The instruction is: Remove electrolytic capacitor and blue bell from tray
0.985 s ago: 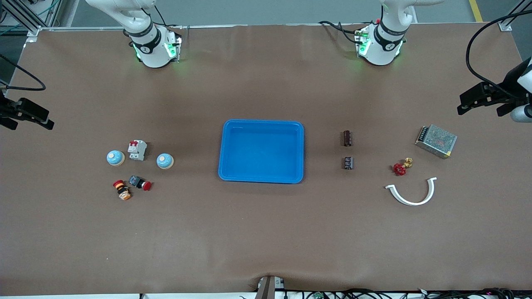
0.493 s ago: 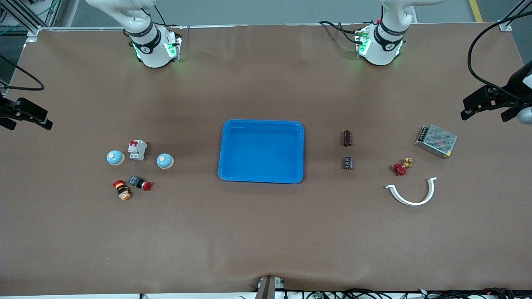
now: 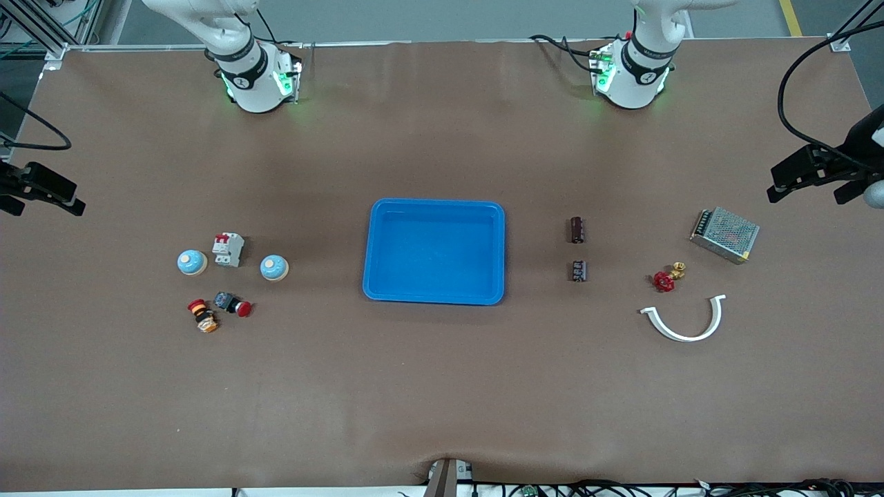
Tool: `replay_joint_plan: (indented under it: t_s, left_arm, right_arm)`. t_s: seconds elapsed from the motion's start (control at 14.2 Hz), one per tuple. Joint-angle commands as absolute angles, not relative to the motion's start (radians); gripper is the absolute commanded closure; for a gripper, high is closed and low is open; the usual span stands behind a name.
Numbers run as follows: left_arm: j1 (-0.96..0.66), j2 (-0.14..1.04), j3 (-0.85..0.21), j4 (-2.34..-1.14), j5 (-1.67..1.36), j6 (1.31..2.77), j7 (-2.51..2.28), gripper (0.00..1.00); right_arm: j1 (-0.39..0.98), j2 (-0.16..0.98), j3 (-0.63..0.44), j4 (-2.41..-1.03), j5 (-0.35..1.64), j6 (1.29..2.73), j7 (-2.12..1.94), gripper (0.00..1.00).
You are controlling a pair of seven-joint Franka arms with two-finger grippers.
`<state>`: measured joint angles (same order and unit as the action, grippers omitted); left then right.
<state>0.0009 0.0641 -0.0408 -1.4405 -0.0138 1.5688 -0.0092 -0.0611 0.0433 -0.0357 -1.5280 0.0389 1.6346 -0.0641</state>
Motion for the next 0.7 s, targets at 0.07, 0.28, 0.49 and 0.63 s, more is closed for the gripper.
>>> replay_joint_plan:
  t_s: [0.07, 0.28, 0.49, 0.63]
  left_arm:
    - [-0.006, 0.075, -0.035, -1.413, 0.005, 1.565, -0.008, 0.0]
    - [-0.006, 0.071, -0.037, -1.413, 0.006, 1.565, -0.011, 0.0]
    - [-0.008, 0.068, -0.04, -1.413, 0.008, 1.565, -0.014, 0.0]
    - [-0.006, 0.067, -0.04, -1.413, 0.006, 1.565, -0.015, 0.0]
  right_arm:
    - [-0.087, 0.052, -0.026, -1.503, 0.037, 1.621, -0.066, 0.0]
    - [-0.087, 0.052, -0.026, -1.503, 0.037, 1.621, -0.064, 0.0]
    - [-0.089, 0.054, -0.026, -1.503, 0.037, 1.626, -0.064, 0.0]
    - [-0.089, 0.054, -0.026, -1.503, 0.037, 1.626, -0.063, 0.0]
